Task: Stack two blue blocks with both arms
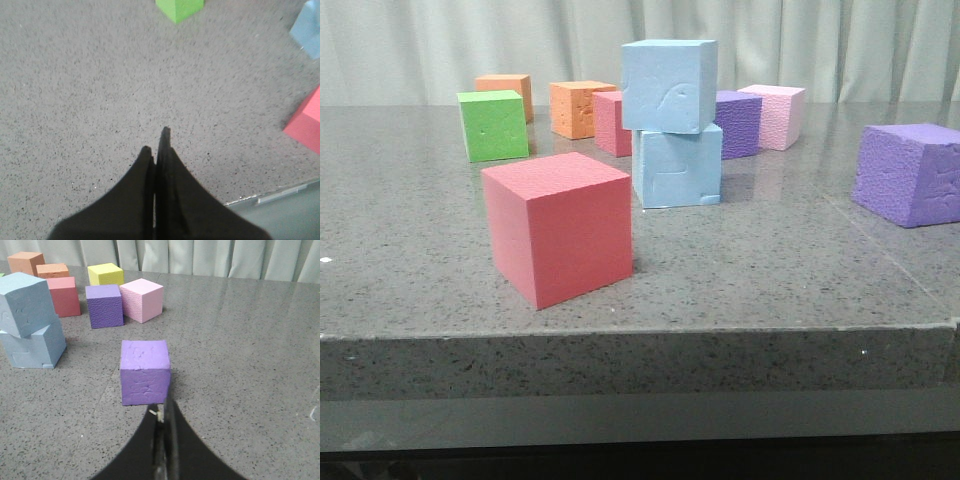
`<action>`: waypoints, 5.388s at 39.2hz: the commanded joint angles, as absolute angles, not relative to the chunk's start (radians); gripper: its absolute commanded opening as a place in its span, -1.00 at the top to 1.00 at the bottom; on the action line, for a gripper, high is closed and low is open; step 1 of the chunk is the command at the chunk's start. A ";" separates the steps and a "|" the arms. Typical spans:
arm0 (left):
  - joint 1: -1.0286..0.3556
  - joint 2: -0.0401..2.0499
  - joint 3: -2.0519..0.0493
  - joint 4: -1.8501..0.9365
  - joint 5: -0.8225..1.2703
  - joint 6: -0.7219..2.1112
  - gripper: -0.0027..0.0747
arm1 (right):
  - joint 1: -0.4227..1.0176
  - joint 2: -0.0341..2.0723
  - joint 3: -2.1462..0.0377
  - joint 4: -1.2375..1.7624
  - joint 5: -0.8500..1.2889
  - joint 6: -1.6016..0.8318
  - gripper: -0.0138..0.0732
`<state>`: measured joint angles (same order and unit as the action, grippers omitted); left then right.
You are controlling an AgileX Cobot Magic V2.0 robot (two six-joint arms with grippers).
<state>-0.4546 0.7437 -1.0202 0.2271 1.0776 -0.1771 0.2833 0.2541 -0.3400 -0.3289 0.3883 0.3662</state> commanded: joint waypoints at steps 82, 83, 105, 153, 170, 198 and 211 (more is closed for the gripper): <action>-0.452 0.339 -0.782 0.229 0.627 -0.186 0.98 | 0.278 0.260 -0.365 -0.354 0.305 0.358 0.84; -0.452 0.339 -0.772 0.229 0.612 -0.184 0.98 | 0.278 0.260 -0.365 -0.354 0.305 0.358 0.84; -0.189 0.200 -0.487 0.071 0.356 -0.177 0.98 | 0.278 0.260 -0.365 -0.354 0.305 0.358 0.84; 0.071 -0.024 0.008 -0.016 0.049 -0.113 0.98 | 0.278 0.260 -0.365 -0.354 0.305 0.358 0.84; 0.071 -0.024 0.008 -0.016 0.049 -0.113 0.98 | 0.278 0.260 -0.365 -0.354 0.305 0.358 0.84; 0.071 -0.022 0.008 -0.016 0.049 -0.113 0.98 | 0.276 0.204 -0.243 -0.163 0.164 0.045 0.84; 0.071 -0.022 0.008 -0.016 0.049 -0.113 0.98 | 0.097 0.054 -0.041 0.021 0.006 -0.132 0.84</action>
